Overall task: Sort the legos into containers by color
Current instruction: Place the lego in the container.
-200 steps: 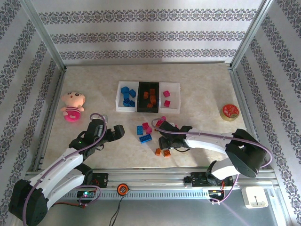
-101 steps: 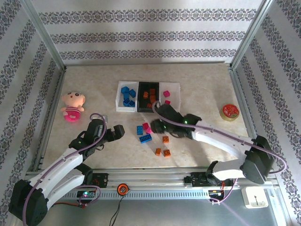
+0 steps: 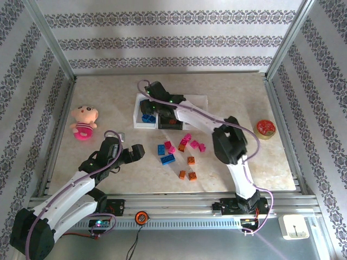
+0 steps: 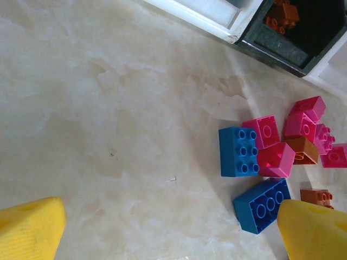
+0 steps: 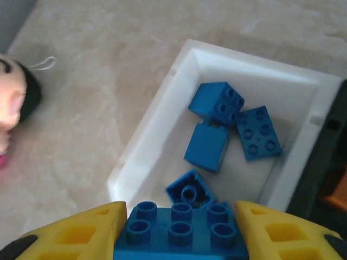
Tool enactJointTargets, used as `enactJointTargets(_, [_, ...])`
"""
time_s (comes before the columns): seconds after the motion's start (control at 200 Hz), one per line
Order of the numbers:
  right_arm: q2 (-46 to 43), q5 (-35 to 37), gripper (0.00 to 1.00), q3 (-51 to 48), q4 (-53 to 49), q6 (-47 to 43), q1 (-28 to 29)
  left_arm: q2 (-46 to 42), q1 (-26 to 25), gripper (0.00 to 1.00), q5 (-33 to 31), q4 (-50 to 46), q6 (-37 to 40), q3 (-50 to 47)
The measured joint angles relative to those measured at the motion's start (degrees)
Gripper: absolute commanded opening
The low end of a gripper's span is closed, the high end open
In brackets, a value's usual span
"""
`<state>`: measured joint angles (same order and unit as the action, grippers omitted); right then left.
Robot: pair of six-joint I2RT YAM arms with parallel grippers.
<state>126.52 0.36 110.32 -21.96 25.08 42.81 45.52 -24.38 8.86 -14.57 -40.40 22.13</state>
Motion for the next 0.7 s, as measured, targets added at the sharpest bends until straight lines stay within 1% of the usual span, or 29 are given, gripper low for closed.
enactJointTargets(0.035, [2.56, 0.00, 0.38, 3.04, -0.59, 0.02, -0.33, -0.02, 0.00, 1.00, 0.15, -0.02, 0.20, 0.00])
enactJointTargets(0.075, [5.03, 0.00, 0.41, 6.01, -1.49, 0.09, -0.63, -0.04, 0.00, 1.00, 0.26, -0.02, 0.52, 0.00])
enactJointTargets(0.16, [8.85, 0.07, 0.57, 10.73, -3.56, 0.44, -0.98, -0.04, 0.00, 1.00, 0.63, -0.04, 1.16, 0.00])
enactJointTargets(0.215, [10.21, 0.02, 0.63, 12.74, -4.81, 0.68, -1.09, -0.04, 0.00, 1.00, 0.92, -0.04, 1.40, 0.00])
enactJointTargets(0.295, [10.91, -0.04, 0.66, 14.03, -5.77, 1.40, -1.20, -0.02, 0.00, 1.00, 1.57, -0.04, 1.79, 0.00])
enactJointTargets(0.38, [10.80, -0.26, 0.67, 14.25, -6.12, 1.70, -1.31, 0.52, 0.00, 1.00, 2.47, -0.02, 2.23, 0.13])
enactJointTargets(0.42, [10.60, -0.31, 0.68, 14.12, -6.14, 1.75, -1.36, 1.29, 0.00, 0.98, 3.23, 0.00, 2.45, 0.39])
enactJointTargets(0.525, [7.54, -0.61, 0.68, 9.86, -5.27, 1.79, -1.46, 4.74, -0.20, 0.93, 5.42, 0.07, 2.93, 1.95])
enactJointTargets(0.58, [3.91, -0.92, 0.68, 4.79, -4.13, 1.97, -1.64, 6.71, -0.98, 0.92, 6.08, 0.15, 3.28, 3.15])
enactJointTargets(0.7, [-6.82, -1.29, 0.68, -8.98, -0.46, 2.62, -2.32, 11.30, -6.14, 0.88, 6.19, 1.09, 4.00, 6.12])
